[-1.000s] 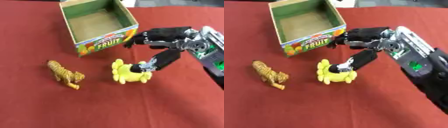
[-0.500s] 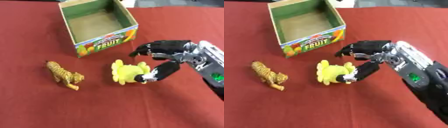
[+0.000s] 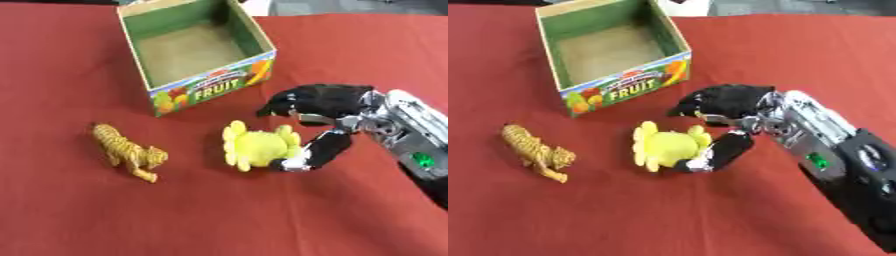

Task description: Pick up objects on the table and place them in the box.

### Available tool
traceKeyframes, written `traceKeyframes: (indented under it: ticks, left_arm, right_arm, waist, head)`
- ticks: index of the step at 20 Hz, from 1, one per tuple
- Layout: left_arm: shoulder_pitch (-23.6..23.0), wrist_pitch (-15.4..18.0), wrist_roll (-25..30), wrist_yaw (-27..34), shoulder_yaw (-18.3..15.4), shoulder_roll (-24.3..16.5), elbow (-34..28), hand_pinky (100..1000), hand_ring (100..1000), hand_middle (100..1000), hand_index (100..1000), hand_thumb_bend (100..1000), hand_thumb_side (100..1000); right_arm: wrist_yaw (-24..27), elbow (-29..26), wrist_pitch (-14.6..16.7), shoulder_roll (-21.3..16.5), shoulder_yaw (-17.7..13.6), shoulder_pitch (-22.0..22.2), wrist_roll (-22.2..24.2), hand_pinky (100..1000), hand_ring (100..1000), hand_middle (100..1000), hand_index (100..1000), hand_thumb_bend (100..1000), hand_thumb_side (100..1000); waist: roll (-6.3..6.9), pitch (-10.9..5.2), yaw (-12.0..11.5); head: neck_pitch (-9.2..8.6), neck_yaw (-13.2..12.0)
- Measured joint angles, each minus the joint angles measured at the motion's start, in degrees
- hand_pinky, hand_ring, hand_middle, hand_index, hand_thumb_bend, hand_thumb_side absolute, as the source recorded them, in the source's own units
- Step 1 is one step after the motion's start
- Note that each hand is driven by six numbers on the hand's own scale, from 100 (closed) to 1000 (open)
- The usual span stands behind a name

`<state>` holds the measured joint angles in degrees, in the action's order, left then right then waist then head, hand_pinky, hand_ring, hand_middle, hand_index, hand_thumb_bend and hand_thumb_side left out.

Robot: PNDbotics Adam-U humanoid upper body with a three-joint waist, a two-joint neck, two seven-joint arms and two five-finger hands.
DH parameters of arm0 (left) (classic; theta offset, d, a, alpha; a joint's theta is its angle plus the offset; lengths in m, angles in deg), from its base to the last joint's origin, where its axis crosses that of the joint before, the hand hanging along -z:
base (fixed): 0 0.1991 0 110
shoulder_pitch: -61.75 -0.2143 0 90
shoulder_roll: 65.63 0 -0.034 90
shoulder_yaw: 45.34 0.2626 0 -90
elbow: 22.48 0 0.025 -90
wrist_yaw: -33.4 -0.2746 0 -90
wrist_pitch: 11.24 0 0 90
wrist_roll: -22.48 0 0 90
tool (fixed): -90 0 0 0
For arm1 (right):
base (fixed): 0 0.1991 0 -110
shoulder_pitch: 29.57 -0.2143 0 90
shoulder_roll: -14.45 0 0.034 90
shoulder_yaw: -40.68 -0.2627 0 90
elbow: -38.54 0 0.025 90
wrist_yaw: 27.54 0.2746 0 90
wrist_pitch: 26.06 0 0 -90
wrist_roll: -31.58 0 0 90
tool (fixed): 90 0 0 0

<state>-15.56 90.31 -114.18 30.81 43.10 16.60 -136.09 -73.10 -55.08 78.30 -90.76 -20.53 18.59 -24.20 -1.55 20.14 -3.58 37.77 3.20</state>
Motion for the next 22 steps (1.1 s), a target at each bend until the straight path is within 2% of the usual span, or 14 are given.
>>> traceKeyframes:
  ticks: [3,9,13,15,19,21,22]
  left_arm:
    - [0.0,0.0,0.2,0.0,0.0,0.0,0.0,453,497,566,717,100,982]
    - [0.4,0.0,0.5,0.2,0.0,0.0,0.0,453,498,564,714,100,982]
    - [0.4,-0.1,0.6,0.4,0.0,0.0,0.0,452,498,564,713,100,981]
    - [0.4,0.0,0.6,0.5,0.0,0.0,0.0,452,498,563,713,100,981]
    - [0.4,-0.1,0.6,0.5,0.0,0.0,0.0,452,498,563,712,100,981]
    - [0.4,0.0,0.6,0.5,0.0,0.0,0.0,452,498,563,712,100,981]
    - [0.4,-0.1,0.6,0.5,0.0,0.0,0.0,452,498,563,712,100,981]
  right_arm:
    - [-2.3,0.5,1.3,0.6,0.6,0.0,-1.3,893,924,755,875,456,858]
    - [-5.8,2.0,2.6,1.7,1.1,0.5,-3.6,886,915,695,853,446,855]
    - [-6.9,3.0,3.2,2.4,0.8,0.5,-5.0,866,890,585,790,408,822]
    - [-7.1,3.5,3.5,2.9,0.6,0.5,-5.6,853,873,529,756,358,793]
    - [-7.1,4.5,3.4,3.8,0.2,0.6,-6.7,826,820,477,686,156,721]
    - [-6.4,4.6,3.1,3.8,0.2,0.7,-7.3,818,804,463,666,100,681]
    - [-5.9,4.6,2.8,3.8,0.1,0.8,-7.5,815,798,457,654,100,650]
  waist:
    - [0.01,0.12,-0.2]
    - [0.03,0.22,-0.3]
    - [0.04,0.22,-0.3]
    - [0.06,0.22,-0.4]
    - [0.06,0.21,-0.4]
    - [0.06,0.21,-0.4]
    - [0.06,0.21,-0.4]
  head:
    - [0.0,0.1]
    - [-0.02,0.3]
    - [-0.04,0.3]
    - [-0.05,0.4]
    - [-0.07,0.4]
    - [-0.07,0.4]
    - [-0.07,0.4]
